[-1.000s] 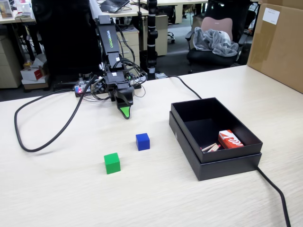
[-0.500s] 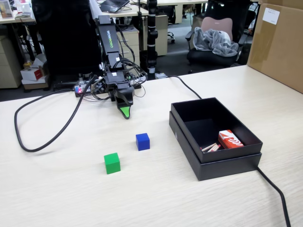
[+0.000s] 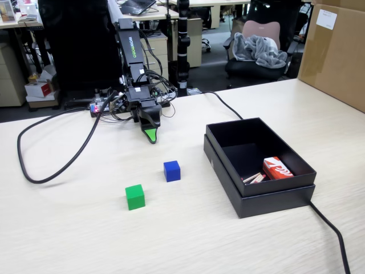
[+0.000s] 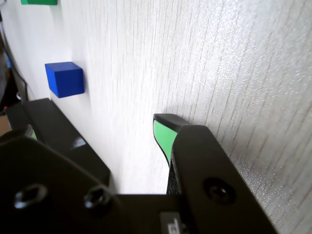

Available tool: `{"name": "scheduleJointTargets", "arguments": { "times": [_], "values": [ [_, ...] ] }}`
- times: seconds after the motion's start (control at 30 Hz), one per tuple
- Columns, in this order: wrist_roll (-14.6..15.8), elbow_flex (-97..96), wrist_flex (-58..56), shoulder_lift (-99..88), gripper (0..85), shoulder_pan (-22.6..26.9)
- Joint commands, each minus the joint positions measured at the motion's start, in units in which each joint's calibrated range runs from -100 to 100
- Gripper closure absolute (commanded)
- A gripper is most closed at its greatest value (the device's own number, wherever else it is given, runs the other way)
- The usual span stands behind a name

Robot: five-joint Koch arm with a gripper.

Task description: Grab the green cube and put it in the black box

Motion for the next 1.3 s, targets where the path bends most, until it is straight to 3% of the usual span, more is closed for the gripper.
{"name": "scheduleJointTargets", "arguments": {
  "times": [0.0, 0.6, 1.07, 1.27],
  "values": [
    [0.0, -0.5, -1.6, 0.3, 36.8, 0.0],
    [0.1, 0.3, -2.9, 0.1, 37.0, -0.1],
    [0.9, 30.6, -39.7, 0.7, 37.9, -2.3],
    [0.1, 51.2, -55.2, 11.5, 37.6, -3.2]
  ]
}}
